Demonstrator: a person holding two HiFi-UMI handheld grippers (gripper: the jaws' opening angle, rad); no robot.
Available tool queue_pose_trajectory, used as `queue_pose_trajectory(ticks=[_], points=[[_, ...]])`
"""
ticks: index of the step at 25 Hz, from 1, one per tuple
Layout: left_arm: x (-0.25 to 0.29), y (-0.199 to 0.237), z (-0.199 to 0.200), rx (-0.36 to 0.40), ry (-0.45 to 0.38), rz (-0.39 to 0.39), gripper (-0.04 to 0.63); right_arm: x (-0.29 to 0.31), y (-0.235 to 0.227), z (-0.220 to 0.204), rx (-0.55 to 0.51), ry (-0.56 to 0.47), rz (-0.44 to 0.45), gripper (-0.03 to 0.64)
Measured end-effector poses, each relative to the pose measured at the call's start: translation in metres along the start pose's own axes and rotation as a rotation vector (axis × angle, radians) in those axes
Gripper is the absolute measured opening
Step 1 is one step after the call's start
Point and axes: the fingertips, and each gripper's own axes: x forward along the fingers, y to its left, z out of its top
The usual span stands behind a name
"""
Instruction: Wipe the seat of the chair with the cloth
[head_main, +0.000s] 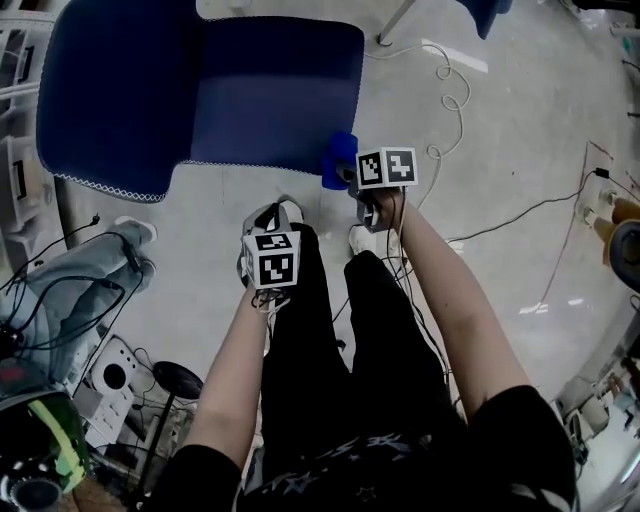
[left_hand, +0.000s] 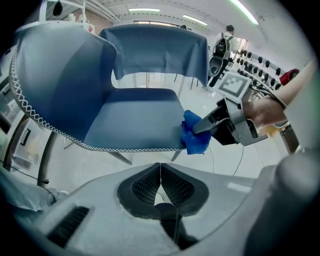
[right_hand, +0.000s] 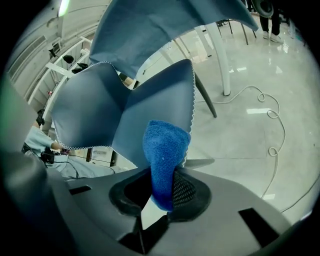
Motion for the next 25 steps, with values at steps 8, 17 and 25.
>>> queue_pose_trajectory(ticks=[8,17,25], points=[[-0.024,-0.024,0.014,-0.027,-0.087,0.017,0.02,-0.049,0.039,-0.009,-0.113,-0.011,0.164,0.072],[-0.093,-0.059,0.072,-0.185,-0.27,0.047,0.02,-0.149,0.08,0.01,-0.23,-0.092,0.269,0.071],[-0.177,-0.094,0.086,-0.21,-0.402,0.068,0.02,-0.234,0.104,0.003,-0.32,-0.139,0.28,0.069]])
